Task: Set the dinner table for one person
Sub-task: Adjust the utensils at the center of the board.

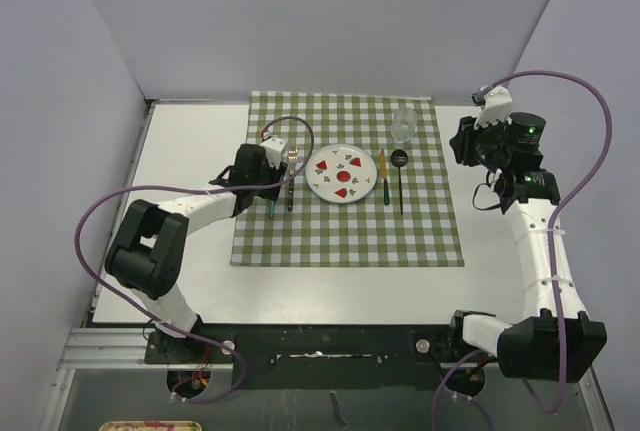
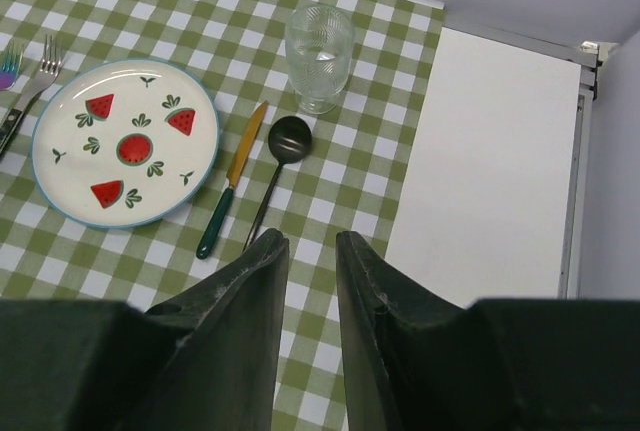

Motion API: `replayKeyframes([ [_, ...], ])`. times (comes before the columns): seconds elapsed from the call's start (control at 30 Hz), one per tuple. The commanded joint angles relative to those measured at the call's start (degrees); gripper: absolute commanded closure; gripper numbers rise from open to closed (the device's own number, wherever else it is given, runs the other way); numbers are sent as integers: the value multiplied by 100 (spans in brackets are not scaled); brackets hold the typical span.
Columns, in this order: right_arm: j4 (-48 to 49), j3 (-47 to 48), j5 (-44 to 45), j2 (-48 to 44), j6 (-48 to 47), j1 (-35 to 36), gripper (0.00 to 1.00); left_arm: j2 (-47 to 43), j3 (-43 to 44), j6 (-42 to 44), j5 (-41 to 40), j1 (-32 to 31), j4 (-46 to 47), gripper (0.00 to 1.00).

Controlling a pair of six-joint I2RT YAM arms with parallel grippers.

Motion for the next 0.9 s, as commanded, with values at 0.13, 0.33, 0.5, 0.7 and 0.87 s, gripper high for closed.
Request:
replayKeyframes([
  [0.13,210,-3,-341,-60,298,-146,73,289,599,-245,-189,-77,153,56],
  [0.33,171,-27,-345,-59,300,-234,73,517,663,-293,-152,-110,251,58],
  [0.5,154,5,-372,-9,294,-269,73,623,745,-301,-231,-102,206,59],
  [0.7,151,48,-489,78,363,-323,73,771,804,-341,-218,-97,254,59],
  [0.87,146,26,-540,95,395,-381,74,895,806,-379,-191,-93,292,59],
])
